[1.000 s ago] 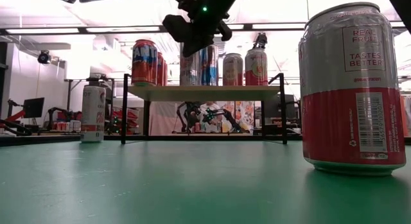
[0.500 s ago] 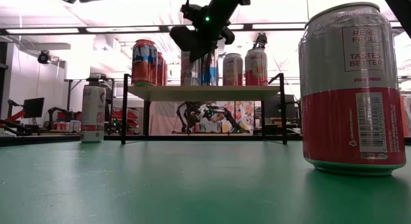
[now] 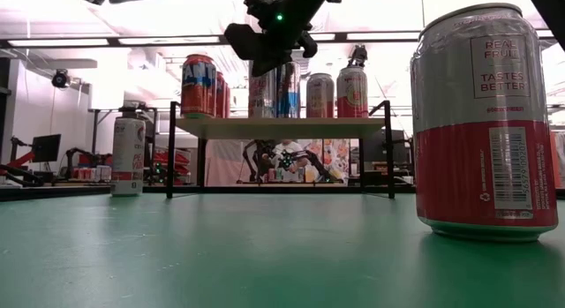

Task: Place canned beverage on shelf
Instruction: Put the right white soda can on the shelf aligned with other white soda cans

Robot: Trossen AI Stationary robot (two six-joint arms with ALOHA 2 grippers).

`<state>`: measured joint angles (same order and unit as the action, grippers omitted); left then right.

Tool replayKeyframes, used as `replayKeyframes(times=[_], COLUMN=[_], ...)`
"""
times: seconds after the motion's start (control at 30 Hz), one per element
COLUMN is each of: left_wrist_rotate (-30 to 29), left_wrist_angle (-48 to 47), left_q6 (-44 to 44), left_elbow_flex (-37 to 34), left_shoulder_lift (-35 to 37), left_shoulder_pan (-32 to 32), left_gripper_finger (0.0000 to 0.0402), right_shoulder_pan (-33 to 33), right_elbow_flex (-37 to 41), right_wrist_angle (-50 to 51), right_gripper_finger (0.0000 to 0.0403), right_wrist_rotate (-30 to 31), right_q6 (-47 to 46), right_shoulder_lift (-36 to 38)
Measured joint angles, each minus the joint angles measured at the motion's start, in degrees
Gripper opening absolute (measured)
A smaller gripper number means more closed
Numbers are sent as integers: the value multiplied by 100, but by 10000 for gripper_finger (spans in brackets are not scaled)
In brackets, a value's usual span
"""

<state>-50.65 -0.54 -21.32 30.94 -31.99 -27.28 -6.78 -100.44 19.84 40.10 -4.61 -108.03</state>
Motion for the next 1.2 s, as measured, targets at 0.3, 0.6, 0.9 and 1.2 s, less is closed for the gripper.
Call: replayKeyframes(times=[0.3,0.6,0.9,1.2], left_wrist_rotate=[0,0,0,0], left_wrist_angle=[0,-1,0,4], left_q6=[-1,-2,-2,-2], left_elbow_flex=[0,0,0,0], left_shoulder_lift=[-7,-7,-7,-9], left_shoulder_pan=[1,1,0,-1], left_gripper_finger=[324,324,324,324], right_shoulder_pan=[-235,-279,-167,-447], right_elbow_flex=[7,9,9,11], right_wrist_angle=[-432,-432,-516,-736], right_gripper_finger=[13,13,13,13], right_wrist_rotate=[-7,-3,-7,-157], right_q6=[325,470,485,762], right_shoulder_lift=[0,0,0,-159])
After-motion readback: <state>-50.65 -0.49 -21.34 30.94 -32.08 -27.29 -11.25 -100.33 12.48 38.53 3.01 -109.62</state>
